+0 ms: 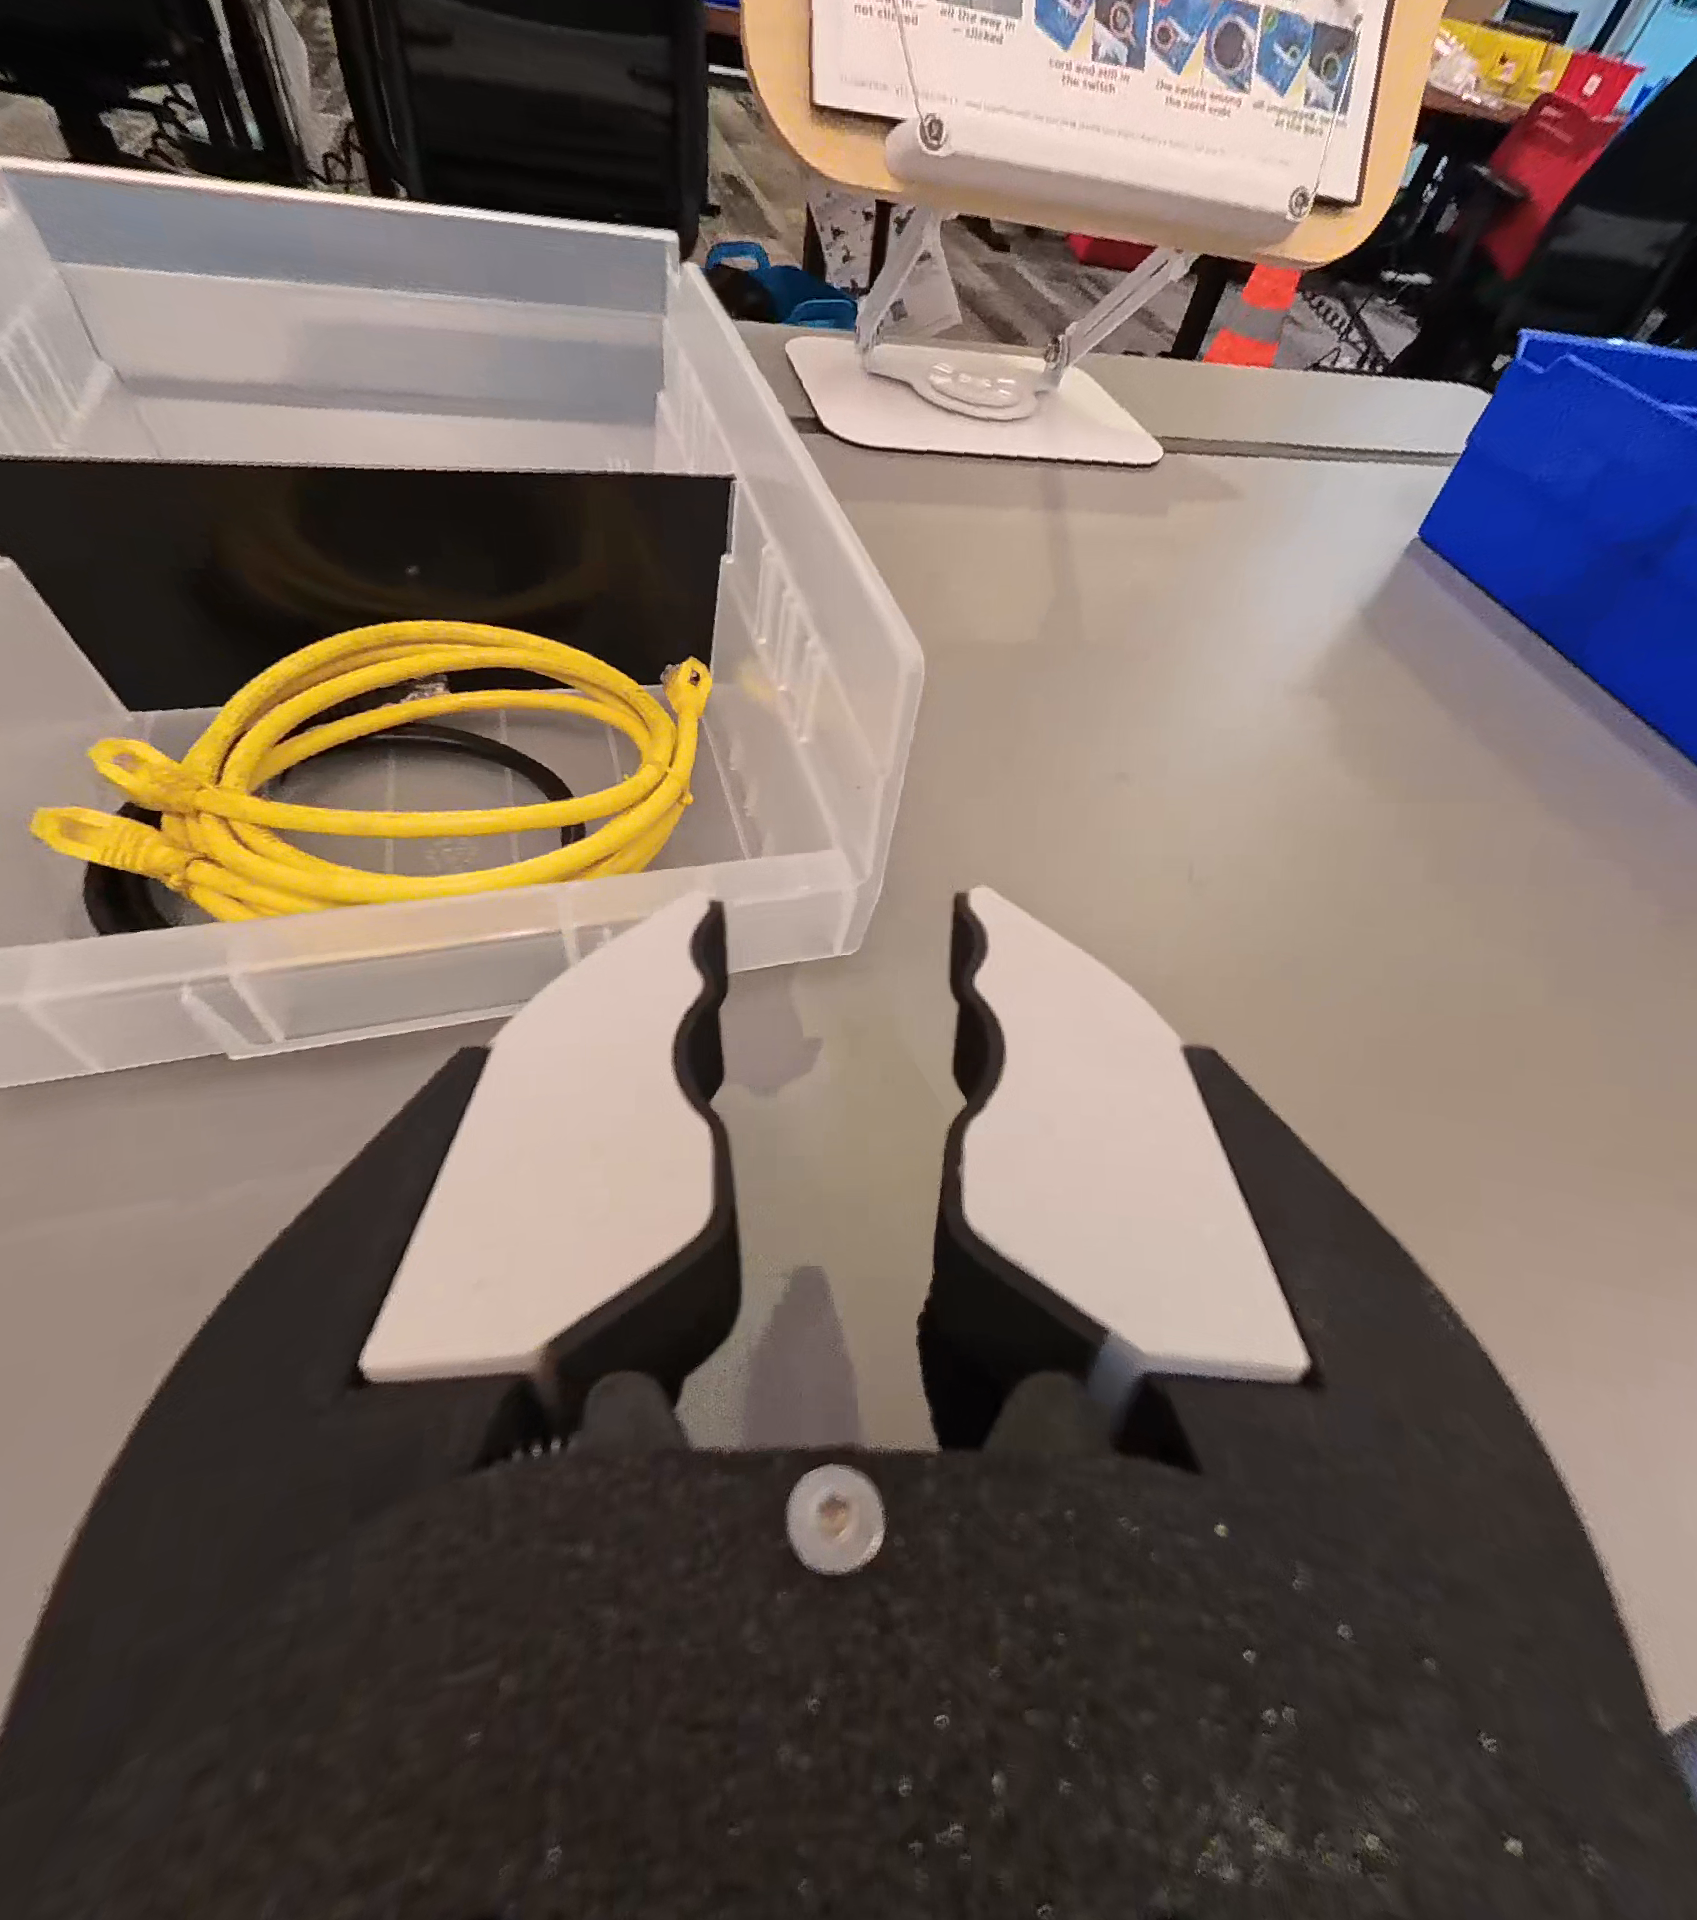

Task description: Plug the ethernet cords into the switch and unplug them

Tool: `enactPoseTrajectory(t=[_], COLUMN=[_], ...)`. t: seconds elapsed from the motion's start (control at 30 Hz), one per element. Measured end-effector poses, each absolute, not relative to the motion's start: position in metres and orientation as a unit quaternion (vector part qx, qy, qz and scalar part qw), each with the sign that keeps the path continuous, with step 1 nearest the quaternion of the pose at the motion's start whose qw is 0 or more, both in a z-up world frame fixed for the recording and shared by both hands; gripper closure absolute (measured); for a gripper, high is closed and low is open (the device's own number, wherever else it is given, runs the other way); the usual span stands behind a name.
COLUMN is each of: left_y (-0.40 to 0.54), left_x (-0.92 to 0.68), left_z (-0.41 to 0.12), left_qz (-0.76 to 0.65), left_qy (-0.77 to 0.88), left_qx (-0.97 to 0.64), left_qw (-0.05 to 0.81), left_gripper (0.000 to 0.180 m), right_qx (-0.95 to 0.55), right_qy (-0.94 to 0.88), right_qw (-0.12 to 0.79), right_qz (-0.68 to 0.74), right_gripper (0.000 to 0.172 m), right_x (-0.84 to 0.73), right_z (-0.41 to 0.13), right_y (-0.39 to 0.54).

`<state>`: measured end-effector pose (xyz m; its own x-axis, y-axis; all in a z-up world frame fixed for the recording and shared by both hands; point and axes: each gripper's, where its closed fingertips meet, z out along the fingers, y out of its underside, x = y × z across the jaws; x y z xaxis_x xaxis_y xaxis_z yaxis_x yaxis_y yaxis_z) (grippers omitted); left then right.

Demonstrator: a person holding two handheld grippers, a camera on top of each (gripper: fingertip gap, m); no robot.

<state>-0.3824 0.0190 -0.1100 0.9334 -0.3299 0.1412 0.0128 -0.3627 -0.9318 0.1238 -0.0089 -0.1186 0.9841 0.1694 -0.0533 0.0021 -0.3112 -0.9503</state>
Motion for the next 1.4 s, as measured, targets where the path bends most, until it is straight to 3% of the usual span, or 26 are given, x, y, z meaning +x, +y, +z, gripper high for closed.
enactPoseTrajectory(t=[0.37,0.53,0.77,1.07,1.33,1.4], left_y=[0.02,0.043,0.175,0.283,0.293,0.289], left_x=[-0.382,-0.388,-0.429,-0.458,-0.477,-0.48], left_z=[-0.112,-0.068,-0.045,-0.133,-0.182,-0.186], left_qz=[-0.147,-0.183,-0.113,-0.015,0.018,0.026], left_qy=[0.101,0.085,0.046,0.002,-0.017,-0.014], left_qx=[-0.819,-0.813,-0.911,-0.981,-0.994,-0.996], left_qw=[0.546,0.546,0.394,0.194,0.105,0.08], left_gripper=[0.125,0.122,0.112,0.112,0.108,0.118], right_qx=[-0.803,-0.805,-0.812,-0.817,-0.823,-0.822], right_qy=[-0.026,-0.036,-0.053,-0.065,-0.07,-0.071], right_qw=[0.588,0.587,0.574,0.565,0.551,0.553], right_qz=[0.089,0.082,0.092,0.098,0.116,0.121], right_gripper=[0.139,0.139,0.139,0.141,0.142,0.142], right_x=[0.133,0.131,0.119,0.114,0.11,0.108], right_z=[-0.117,-0.116,-0.123,-0.127,-0.132,-0.131], right_y=[-0.01,-0.011,-0.007,-0.012,-0.01,-0.01])
